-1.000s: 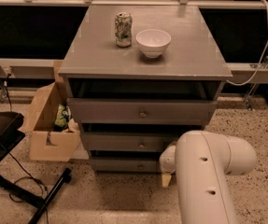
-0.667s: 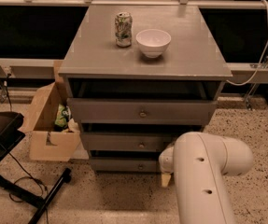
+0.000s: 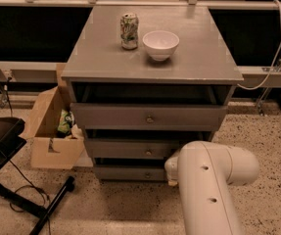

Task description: Open bottom drawer

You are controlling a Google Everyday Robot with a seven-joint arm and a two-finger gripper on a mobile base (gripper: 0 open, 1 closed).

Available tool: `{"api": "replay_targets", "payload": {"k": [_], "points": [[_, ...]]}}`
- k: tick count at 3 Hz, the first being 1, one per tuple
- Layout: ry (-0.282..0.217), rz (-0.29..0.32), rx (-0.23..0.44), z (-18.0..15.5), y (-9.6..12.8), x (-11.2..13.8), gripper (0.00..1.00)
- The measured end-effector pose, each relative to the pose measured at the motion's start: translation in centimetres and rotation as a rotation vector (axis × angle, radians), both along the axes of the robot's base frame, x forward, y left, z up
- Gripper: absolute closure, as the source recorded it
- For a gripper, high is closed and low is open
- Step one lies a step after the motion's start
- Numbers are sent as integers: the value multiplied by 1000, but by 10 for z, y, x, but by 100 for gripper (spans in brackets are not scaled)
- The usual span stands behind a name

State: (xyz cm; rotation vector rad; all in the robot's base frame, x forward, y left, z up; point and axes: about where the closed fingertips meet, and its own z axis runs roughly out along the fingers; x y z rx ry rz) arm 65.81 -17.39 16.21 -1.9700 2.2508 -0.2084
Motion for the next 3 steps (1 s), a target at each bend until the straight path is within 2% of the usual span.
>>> {"api": "replay_targets", "payload": {"k": [1, 2, 3], "points": [[27, -9, -32, 2, -13, -14, 72], [27, -9, -32, 2, -13, -14, 95], [27, -9, -33, 4, -13, -14, 0]]}}
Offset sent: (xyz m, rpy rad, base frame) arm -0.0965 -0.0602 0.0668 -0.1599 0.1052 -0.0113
